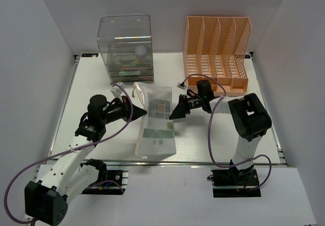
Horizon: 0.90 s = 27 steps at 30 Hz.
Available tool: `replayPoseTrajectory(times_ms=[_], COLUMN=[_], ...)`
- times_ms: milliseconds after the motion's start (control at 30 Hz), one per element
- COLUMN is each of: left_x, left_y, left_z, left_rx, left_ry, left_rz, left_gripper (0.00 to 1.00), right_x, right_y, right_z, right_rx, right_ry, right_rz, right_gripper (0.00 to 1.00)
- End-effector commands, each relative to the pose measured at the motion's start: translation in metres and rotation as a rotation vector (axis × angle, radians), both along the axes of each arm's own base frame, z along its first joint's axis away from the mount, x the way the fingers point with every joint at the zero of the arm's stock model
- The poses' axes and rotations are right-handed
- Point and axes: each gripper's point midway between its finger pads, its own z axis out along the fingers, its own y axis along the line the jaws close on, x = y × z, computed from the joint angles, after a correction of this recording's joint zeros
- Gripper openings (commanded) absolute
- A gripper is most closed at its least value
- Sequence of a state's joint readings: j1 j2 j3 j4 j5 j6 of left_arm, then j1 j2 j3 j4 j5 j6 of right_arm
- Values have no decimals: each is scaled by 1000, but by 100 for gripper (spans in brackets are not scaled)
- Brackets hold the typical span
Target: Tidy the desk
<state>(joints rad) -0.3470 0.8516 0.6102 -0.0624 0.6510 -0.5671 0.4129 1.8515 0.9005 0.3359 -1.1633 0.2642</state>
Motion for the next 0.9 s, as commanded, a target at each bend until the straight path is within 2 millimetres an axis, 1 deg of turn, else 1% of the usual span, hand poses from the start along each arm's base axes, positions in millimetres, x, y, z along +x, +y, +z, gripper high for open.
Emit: replayPoseTrajectory(times_ms=[0, 67, 167, 200, 233, 267, 300, 333, 367, 400, 467, 533, 567, 600, 633, 667, 700, 767, 833, 867], left_x=[-4, -4, -3, -2, -1, -1, 3, 5, 5, 9, 10, 12, 12, 13, 13, 13, 12, 11, 5, 4], left_y=[-3, -3, -2, -1, 0, 2, 4, 7, 9, 13, 16, 19, 19, 19, 19, 19, 18, 16, 12, 9], left_z=[17, 18, 20, 21, 19, 15, 15, 13, 7, 7, 0, -3, -6, -9, -10, -11, -12, -10, -6, 0], left_rx=[-36, -38, -38, -36, -27, -12, 3, 16, 35, 52, 76, 91, 98, 103, 105, 105, 102, 90, 69, 48], left_ry=[-68, -70, -73, -74, -71, -56, -60, -56, -32, -36, -13, -4, 7, 18, 22, 24, 29, 22, 16, -11], left_rz=[-23, -22, -12, -5, 3, 15, 38, 56, 70, 97, 117, 137, 137, 138, 137, 135, 132, 119, 81, 66], left_gripper=[0, 0, 0, 0, 0, 0, 0, 0, 0, 0, 0, 0, 0, 0, 0, 0, 0, 0, 0, 0], right_x=[11, 10, 4, 3, -1, -5, -7, -10, -10, -8, -10, -9, -9, -9, -7, -9, -9, -5, -2, 1], right_y=[10, 11, 10, 9, 8, 6, 4, 1, -1, -5, -8, -11, -12, -13, -15, -15, -14, -14, -13, -12], right_z=[15, 17, 25, 30, 35, 42, 48, 58, 62, 67, 77, 86, 91, 97, 100, 104, 106, 107, 103, 98], right_rx=[76, 104, 136, 167, 174, 192, 216, 227, 234, 248, 257, 277, 278, 301, 307, 307, 312, 322, 318, 301], right_ry=[-46, -53, -15, -68, -35, -51, -96, -93, -103, -136, -140, -184, -158, -213, -215, -170, -169, -174, -174, -131], right_rz=[43, 63, 91, 94, 94, 112, 116, 122, 120, 112, 115, 116, 109, 109, 103, 97, 99, 93, 90, 75], right_gripper=[89, 89, 83, 78, 75, 70, 67, 65, 63, 61, 58, 54, 54, 54, 54, 54, 54, 56, 57, 59])
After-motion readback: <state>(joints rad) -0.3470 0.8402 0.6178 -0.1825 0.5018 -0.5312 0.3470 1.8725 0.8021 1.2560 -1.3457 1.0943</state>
